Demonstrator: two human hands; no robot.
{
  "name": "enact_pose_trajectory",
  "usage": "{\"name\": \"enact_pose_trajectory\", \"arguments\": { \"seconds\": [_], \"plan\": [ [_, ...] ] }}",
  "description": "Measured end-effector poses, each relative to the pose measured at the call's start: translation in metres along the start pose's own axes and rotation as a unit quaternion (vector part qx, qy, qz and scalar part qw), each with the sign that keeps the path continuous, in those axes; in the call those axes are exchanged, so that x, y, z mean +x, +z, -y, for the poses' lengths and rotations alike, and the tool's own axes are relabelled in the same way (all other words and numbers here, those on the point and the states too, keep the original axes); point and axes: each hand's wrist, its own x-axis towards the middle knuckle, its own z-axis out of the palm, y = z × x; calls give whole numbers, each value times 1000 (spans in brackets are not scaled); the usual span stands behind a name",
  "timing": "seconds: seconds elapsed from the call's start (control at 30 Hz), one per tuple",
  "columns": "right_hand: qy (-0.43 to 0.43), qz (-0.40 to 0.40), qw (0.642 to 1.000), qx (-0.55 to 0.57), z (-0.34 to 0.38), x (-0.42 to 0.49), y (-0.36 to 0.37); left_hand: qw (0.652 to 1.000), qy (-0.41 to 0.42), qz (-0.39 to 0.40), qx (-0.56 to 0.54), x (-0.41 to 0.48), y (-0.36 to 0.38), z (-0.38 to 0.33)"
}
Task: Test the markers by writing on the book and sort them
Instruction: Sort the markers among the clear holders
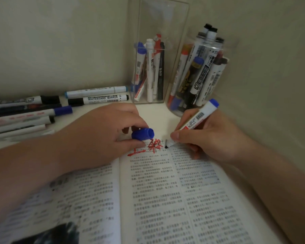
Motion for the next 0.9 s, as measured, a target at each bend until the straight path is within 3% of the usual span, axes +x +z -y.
{"name": "enact_pose_trajectory", "arguments": {
  "seconds": [0.1, 0.27, 0.4, 0.67, 0.9],
  "plan": [
    [-4, 7, 1000, -9, 0, 2, -4, 1000, -2, -4, -9, -2, -1, -1],
    [-22, -79, 997, 3, -8, 6, -28, 1000, 15, 5, 1, -2, -2, -1],
    [-12, -76, 995, -66, -13, 3, -37, 1000, 21, 4, -2, -2, -1, 1],
    [-48, -95, 994, -39, -10, 2, -38, 999, 8, -10, -42, -1, -1, -2],
    [-23, -116, 981, -154, -7, 2, -36, 1000, 6, 8, -7, -1, -2, -3]
  ]
}}
